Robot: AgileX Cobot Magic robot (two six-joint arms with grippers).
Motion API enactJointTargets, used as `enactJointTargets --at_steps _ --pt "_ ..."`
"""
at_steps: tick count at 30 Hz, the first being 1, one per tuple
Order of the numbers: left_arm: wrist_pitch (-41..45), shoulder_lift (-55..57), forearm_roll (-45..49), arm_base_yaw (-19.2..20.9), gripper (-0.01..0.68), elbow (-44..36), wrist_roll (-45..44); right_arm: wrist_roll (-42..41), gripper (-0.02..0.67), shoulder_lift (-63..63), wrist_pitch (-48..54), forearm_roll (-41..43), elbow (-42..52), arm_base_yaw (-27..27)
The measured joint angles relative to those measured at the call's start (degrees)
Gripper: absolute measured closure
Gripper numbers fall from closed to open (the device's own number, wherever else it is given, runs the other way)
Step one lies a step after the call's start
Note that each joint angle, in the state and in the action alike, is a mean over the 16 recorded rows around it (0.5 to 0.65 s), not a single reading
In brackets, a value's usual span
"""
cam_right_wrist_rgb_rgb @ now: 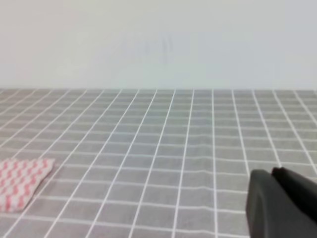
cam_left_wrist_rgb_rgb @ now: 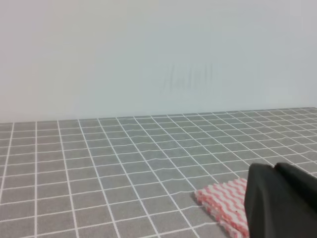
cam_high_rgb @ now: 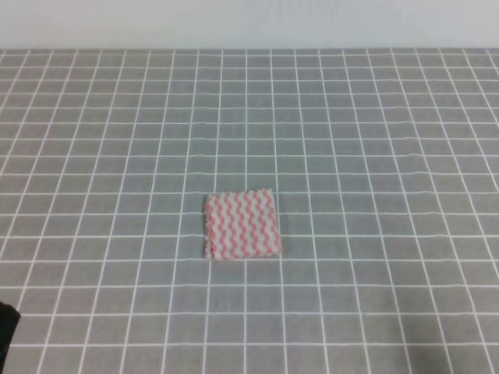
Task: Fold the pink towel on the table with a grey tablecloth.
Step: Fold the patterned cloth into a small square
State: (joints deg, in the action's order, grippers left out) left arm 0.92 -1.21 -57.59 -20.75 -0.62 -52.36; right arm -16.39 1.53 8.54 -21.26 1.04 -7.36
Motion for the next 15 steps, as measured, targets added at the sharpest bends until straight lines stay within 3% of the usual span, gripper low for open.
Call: enactJointTargets --at_steps 15 --pt "-0.05 0.00 0.00 0.00 0.676 0.00 0.01 6.72 0.664 0.18 8.89 2.58 0.12 -0.57"
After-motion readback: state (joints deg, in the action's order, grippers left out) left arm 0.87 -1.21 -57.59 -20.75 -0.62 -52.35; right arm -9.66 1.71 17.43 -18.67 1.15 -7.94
